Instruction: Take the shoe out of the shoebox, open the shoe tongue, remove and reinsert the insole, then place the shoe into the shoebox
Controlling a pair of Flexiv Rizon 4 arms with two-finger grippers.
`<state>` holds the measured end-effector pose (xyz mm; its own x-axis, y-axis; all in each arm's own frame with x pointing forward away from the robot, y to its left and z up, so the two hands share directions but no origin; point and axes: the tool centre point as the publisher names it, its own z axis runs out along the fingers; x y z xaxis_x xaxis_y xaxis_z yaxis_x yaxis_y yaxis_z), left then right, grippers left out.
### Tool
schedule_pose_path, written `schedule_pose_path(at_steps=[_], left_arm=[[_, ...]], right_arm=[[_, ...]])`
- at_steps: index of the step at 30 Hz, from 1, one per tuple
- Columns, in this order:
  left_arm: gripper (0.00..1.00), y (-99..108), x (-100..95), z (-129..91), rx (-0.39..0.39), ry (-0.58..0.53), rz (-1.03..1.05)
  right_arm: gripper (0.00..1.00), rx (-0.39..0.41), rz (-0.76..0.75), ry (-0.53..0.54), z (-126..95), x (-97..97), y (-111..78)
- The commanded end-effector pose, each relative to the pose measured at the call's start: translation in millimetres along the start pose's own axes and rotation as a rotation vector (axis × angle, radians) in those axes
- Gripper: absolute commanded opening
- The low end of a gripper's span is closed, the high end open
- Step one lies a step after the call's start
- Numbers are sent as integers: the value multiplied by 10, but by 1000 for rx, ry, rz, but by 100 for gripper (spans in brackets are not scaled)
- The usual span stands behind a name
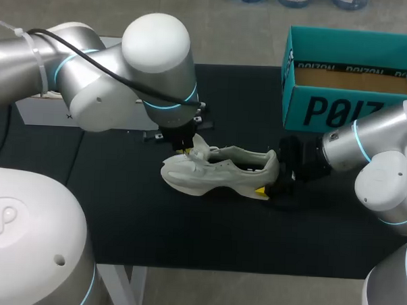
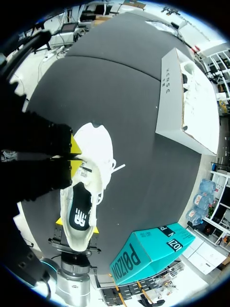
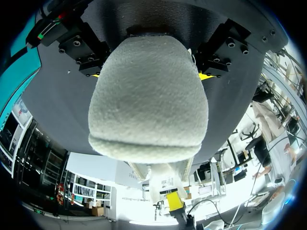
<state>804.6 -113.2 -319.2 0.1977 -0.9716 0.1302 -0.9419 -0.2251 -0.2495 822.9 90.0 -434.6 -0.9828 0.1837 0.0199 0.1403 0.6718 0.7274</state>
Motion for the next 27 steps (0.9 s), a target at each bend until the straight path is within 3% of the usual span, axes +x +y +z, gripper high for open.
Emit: schedule_pose_path(at_steps=[1,4,12,13,14,15,23,27], left_arm=[[0,-8,-83,115,-45,-68,-19],[0,17,-151,237,-88,-181,-67],[3,-22,-254,406,-144,-287,-140],[34,-39,-255,427,-155,-296,-121],[87,-58,-248,442,-155,-298,-105],[100,-75,-235,445,-152,-297,-94],[100,-226,-105,339,-117,-274,63],[100,-356,18,241,-64,-117,367]], right_arm=[[0,1,1,-1,46,1,-11],[0,1,1,-1,46,1,-11],[0,1,1,-1,46,1,-11],[0,1,1,-1,46,1,-11],[0,1,1,-1,46,1,-11],[0,1,1,-1,46,1,-11],[0,1,1,-1,46,1,-11],[0,1,1,-1,46,1,-11]])
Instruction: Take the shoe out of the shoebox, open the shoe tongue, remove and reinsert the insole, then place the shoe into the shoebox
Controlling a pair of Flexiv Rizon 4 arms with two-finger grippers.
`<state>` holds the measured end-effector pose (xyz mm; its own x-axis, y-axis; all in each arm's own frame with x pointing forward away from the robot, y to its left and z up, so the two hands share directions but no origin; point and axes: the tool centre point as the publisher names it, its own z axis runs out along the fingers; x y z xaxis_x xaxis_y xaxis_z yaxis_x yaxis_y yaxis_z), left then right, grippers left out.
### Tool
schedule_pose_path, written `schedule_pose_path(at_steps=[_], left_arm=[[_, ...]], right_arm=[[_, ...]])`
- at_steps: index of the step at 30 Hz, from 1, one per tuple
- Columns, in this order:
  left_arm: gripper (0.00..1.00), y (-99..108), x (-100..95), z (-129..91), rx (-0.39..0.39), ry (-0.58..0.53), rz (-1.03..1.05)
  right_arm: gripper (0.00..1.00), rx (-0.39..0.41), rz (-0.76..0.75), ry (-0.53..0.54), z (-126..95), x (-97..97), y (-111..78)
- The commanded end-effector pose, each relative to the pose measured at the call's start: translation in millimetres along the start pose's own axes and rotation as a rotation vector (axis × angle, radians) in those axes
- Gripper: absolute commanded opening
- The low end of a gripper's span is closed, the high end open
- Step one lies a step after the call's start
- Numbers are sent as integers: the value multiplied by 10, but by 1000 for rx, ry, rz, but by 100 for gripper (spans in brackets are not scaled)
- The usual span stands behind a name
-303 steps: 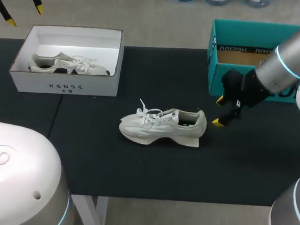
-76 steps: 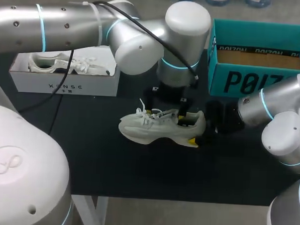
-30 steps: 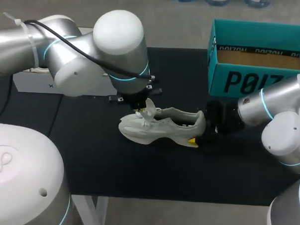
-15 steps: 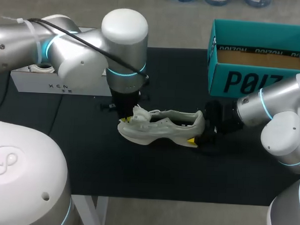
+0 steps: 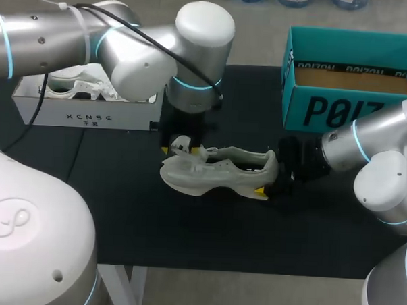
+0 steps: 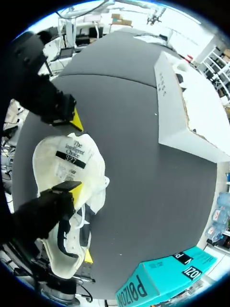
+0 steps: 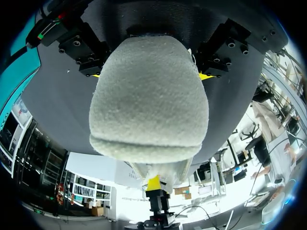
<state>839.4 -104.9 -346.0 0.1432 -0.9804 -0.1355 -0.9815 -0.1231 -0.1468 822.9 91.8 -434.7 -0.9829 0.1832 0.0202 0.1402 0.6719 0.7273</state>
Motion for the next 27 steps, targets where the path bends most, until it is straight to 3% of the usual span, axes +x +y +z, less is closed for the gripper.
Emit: schedule_pose_path(at_steps=[1,5,7,10,22,24,27], left_arm=[[100,-101,30,-173,127,158,322],[100,-194,-8,-436,296,345,562],[100,-212,-2,-579,392,487,778],[100,-205,44,-796,544,583,1109],[100,-220,61,-854,526,589,1161],[100,-192,220,-905,608,615,1203],[100,-212,426,-937,604,659,1360]], right_arm=[[0,1,1,-2,33,-2,-22],[0,1,1,-2,33,-2,-22],[0,1,1,-2,33,-2,-22],[0,1,1,-2,33,-2,-22],[0,1,1,-2,33,-2,-22],[0,1,1,-2,33,-2,-22],[0,1,1,-2,33,-2,-22]])
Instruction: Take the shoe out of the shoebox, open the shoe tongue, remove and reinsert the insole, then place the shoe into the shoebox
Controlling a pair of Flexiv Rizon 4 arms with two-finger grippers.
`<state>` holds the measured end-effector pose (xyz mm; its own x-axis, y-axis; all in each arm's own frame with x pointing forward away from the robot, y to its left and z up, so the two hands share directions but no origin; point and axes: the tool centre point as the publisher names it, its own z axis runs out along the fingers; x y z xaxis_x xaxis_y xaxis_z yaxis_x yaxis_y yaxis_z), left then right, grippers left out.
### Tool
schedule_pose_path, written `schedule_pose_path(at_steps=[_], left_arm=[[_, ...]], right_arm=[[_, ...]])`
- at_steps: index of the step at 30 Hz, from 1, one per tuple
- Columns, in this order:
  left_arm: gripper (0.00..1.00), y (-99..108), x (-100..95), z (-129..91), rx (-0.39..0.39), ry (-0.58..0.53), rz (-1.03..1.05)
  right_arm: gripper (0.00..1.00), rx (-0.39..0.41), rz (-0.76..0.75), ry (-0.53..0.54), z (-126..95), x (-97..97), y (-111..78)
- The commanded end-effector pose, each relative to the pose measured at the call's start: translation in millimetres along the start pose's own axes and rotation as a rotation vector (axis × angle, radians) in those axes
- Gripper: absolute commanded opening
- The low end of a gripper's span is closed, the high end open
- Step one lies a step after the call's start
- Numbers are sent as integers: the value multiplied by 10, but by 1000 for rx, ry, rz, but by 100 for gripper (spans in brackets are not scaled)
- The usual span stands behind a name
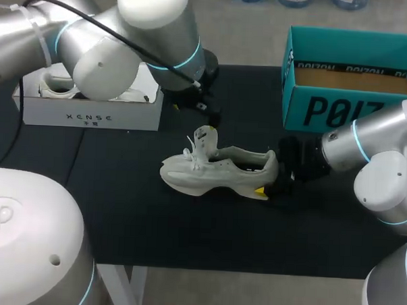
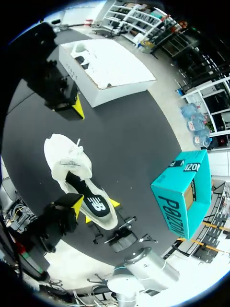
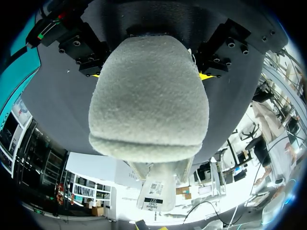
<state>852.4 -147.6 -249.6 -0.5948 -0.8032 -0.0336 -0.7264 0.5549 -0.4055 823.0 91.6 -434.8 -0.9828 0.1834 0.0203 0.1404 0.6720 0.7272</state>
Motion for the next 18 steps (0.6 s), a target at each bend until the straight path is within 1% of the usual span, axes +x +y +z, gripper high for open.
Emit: schedule_pose_path(at_steps=[1,2,4,5,6,9,10,11,18], left_arm=[[76,-83,120,125,279,359,689],[0,-94,140,133,273,366,698],[0,-122,209,161,225,420,768],[0,-125,235,160,219,432,785],[0,-130,269,165,188,452,818],[0,-125,348,155,155,494,892],[0,-126,373,147,160,508,925],[0,-128,400,145,136,548,984],[0,-128,400,145,136,548,984]], right_arm=[[0,1,1,-2,33,-2,-20],[0,1,1,-2,33,-2,-20],[0,1,1,-2,33,-2,-20],[0,1,1,-2,33,-2,-20],[0,1,1,-2,33,-2,-20],[0,1,1,-2,33,-2,-20],[0,1,1,-2,33,-2,-20],[0,1,1,-2,33,-2,-20],[0,1,1,-2,33,-2,-20]])
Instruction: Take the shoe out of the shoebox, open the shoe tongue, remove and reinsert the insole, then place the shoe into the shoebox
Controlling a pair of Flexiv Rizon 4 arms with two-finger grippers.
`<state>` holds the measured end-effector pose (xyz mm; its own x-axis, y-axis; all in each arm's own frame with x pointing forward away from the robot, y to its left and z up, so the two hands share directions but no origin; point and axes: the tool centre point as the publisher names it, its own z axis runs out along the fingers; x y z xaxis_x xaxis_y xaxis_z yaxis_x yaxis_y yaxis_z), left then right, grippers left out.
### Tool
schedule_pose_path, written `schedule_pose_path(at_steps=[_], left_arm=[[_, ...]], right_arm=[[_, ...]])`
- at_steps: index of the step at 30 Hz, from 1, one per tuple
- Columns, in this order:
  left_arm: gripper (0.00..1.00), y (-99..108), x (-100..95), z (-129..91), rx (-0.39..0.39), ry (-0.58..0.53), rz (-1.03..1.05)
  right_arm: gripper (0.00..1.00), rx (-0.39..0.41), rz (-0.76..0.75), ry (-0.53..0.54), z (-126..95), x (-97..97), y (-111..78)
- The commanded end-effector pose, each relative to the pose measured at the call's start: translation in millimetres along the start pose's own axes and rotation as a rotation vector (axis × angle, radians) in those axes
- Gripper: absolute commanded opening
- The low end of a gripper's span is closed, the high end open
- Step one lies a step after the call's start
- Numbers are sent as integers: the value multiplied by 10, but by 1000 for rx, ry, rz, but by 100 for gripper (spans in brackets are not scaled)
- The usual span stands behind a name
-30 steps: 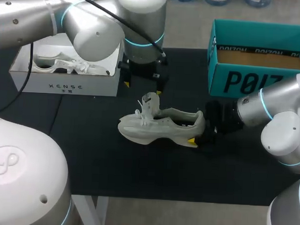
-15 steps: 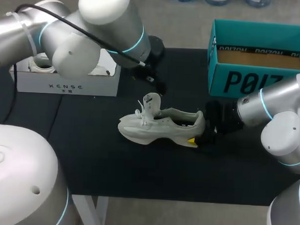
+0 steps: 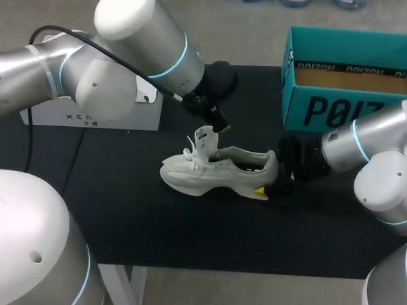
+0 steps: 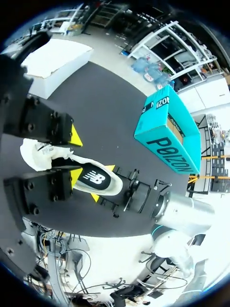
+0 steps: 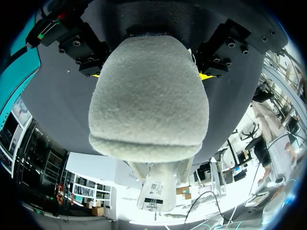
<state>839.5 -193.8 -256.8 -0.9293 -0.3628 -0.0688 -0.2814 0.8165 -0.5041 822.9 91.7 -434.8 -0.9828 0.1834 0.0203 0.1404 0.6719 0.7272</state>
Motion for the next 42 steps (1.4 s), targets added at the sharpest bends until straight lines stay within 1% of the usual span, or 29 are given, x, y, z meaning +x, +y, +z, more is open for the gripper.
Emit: schedule_pose_path(at_steps=[1,6,8,9,12,13,14,15,16,30,31,35,37,38,39,42], left_arm=[[0,33,-44,11,38,345,450],[0,33,-44,11,38,345,450],[0,8,-21,93,5,354,523],[0,3,-20,127,3,347,542],[0,42,-4,281,-125,390,580],[0,46,13,313,-119,420,596],[0,48,27,332,-143,431,610],[0,52,45,356,-195,450,625],[0,57,50,363,-213,461,615],[0,61,49,364,-220,465,607],[0,52,64,406,-264,428,575],[0,81,107,556,-300,337,530],[0,88,145,580,-302,290,503],[0,90,160,576,-287,283,498],[0,87,168,567,-274,294,509],[0,87,168,567,-274,294,509]], right_arm=[[0,1,1,-2,33,-2,-21],[0,1,1,-2,33,-2,-21],[0,1,1,-2,33,-2,-21],[0,1,1,-2,33,-2,-21],[0,1,1,-2,33,-2,-21],[0,1,1,-2,33,-2,-21],[0,1,1,-2,33,-2,-21],[0,1,1,-2,33,-2,-21],[0,1,1,-2,33,-2,-21],[0,1,1,-2,33,-2,-21],[0,1,1,-2,33,-2,-21],[0,1,1,-2,33,-2,-21],[0,1,1,-2,33,-2,-21],[0,1,1,-2,33,-2,-21],[0,1,1,-2,33,-2,-21],[0,1,1,-2,33,-2,-21]])
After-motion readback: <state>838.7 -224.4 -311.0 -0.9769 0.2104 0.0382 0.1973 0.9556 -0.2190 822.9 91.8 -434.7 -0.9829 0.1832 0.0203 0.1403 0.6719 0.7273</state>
